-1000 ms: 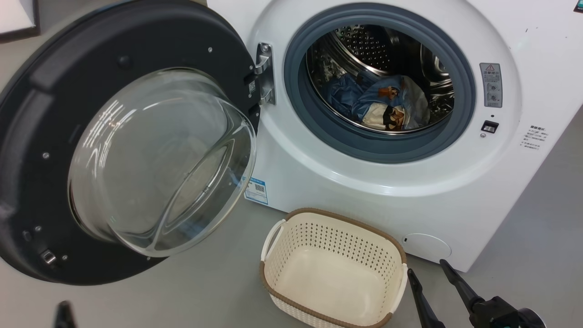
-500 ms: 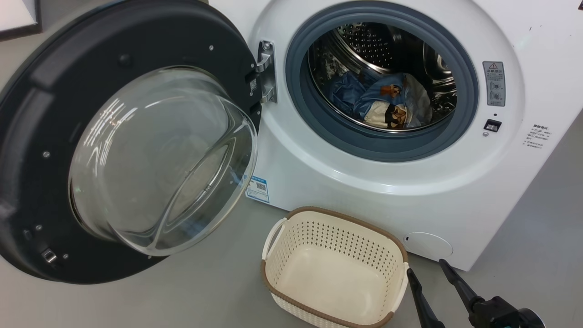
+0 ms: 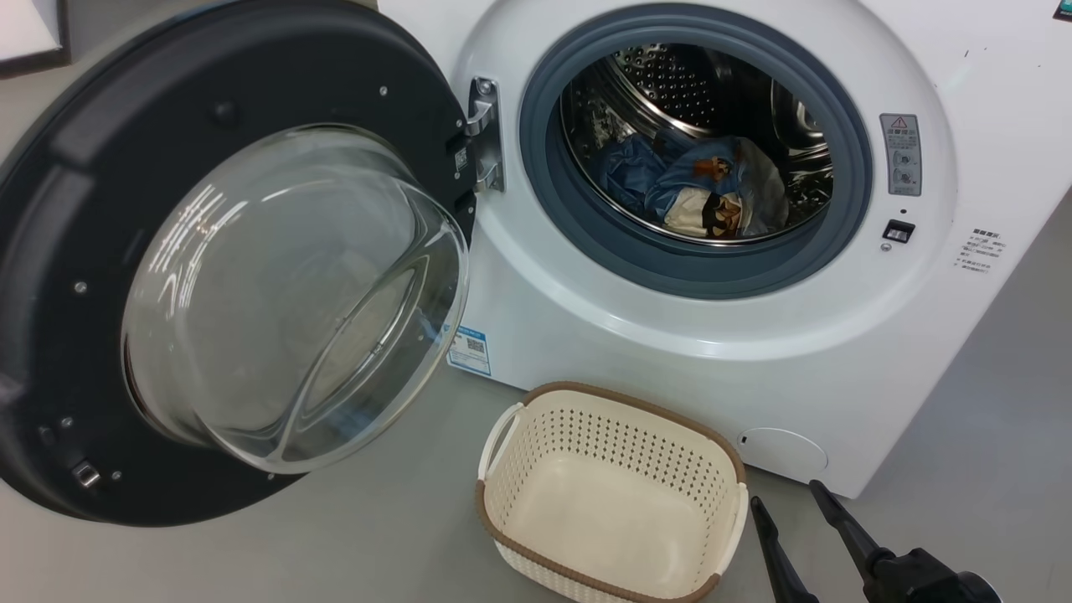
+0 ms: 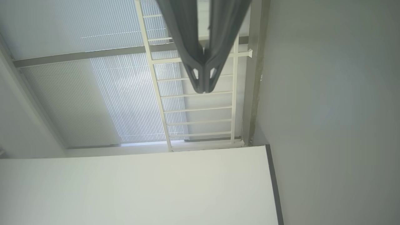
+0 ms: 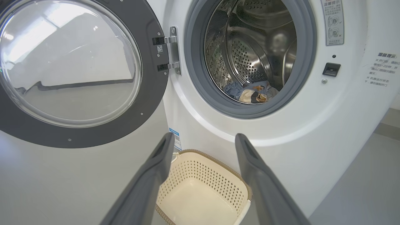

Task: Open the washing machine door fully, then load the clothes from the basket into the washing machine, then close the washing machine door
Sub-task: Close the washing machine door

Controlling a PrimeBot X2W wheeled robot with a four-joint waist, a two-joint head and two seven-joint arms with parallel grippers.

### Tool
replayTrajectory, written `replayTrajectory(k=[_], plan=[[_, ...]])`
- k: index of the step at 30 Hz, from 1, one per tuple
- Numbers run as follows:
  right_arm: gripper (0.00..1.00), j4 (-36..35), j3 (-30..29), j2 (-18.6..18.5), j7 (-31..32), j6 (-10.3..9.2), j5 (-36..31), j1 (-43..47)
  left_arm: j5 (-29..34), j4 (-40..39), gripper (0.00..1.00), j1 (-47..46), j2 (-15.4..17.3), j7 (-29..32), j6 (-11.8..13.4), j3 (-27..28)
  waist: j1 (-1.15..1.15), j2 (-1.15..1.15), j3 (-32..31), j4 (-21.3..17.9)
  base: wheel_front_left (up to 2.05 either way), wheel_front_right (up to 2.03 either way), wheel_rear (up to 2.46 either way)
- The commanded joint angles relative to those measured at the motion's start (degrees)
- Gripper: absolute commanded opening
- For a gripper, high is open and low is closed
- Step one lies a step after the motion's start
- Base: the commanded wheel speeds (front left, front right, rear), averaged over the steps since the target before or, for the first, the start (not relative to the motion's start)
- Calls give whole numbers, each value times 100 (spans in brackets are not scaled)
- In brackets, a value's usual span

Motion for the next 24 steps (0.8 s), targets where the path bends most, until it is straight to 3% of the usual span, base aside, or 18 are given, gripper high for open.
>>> replayTrajectory(k=[1, 10, 24], plan=[[100, -154, 146, -68, -28, 9, 17, -67, -76, 2, 0, -317, 381, 103, -73, 69, 0, 0, -17, -13, 0, 0, 0], [100, -163, 81, -68, -28, 9, -37, 79, -489, 687, 0, -755, 736, 717, -377, 131, 0, 0, -15, -337, 0, 0, 0], [100, -177, 52, -68, -28, 9, -266, 12, -537, 1236, 0, -682, 842, 1192, -604, 25, 0, 0, 188, -638, 0, 0, 0]])
